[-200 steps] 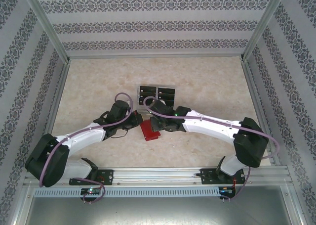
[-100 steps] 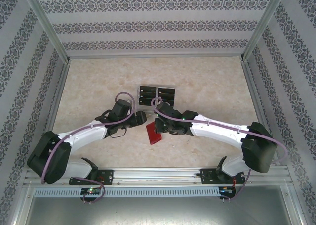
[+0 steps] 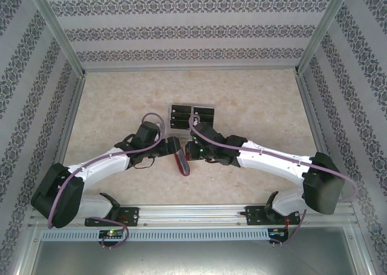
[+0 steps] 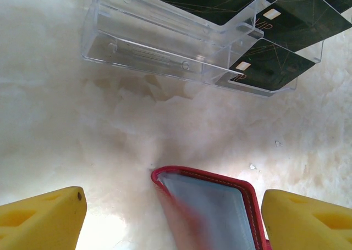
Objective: Put the credit cards into the card holder
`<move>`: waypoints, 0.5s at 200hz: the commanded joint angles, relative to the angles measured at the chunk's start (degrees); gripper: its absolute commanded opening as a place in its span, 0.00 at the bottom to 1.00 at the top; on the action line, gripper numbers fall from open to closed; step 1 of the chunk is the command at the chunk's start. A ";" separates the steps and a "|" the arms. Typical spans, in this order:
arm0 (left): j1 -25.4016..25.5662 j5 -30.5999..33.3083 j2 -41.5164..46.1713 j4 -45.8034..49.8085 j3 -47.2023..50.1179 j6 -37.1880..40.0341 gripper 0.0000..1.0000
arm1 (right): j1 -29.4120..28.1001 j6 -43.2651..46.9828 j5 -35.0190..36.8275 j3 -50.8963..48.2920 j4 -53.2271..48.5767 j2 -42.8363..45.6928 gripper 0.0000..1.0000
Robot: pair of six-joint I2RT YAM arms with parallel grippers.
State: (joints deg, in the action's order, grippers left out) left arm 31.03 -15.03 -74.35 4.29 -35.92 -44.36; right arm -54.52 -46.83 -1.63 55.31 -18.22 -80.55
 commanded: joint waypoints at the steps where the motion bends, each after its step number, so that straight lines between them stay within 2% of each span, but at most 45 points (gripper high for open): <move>1: -0.18 -1.10 1.78 -1.37 0.61 -1.24 0.83 | -0.40 -1.20 -0.15 0.05 0.60 1.44 0.00; 48: -0.18 0.59 4.21 -0.68 3.98 -1.98 0.82 | 0.32 -1.46 3.49 -3.02 -0.99 2.15 0.00; 100: -0.11 3.05 5.46 2.96 4.71 -0.18 0.83 | 5.64 -4.29 8.21 -15.52 -0.09 5.29 0.00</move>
State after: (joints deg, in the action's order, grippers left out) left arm 31.03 -14.02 -69.89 4.56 -31.70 -45.43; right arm -51.48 -48.82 2.24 45.17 -17.52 -77.12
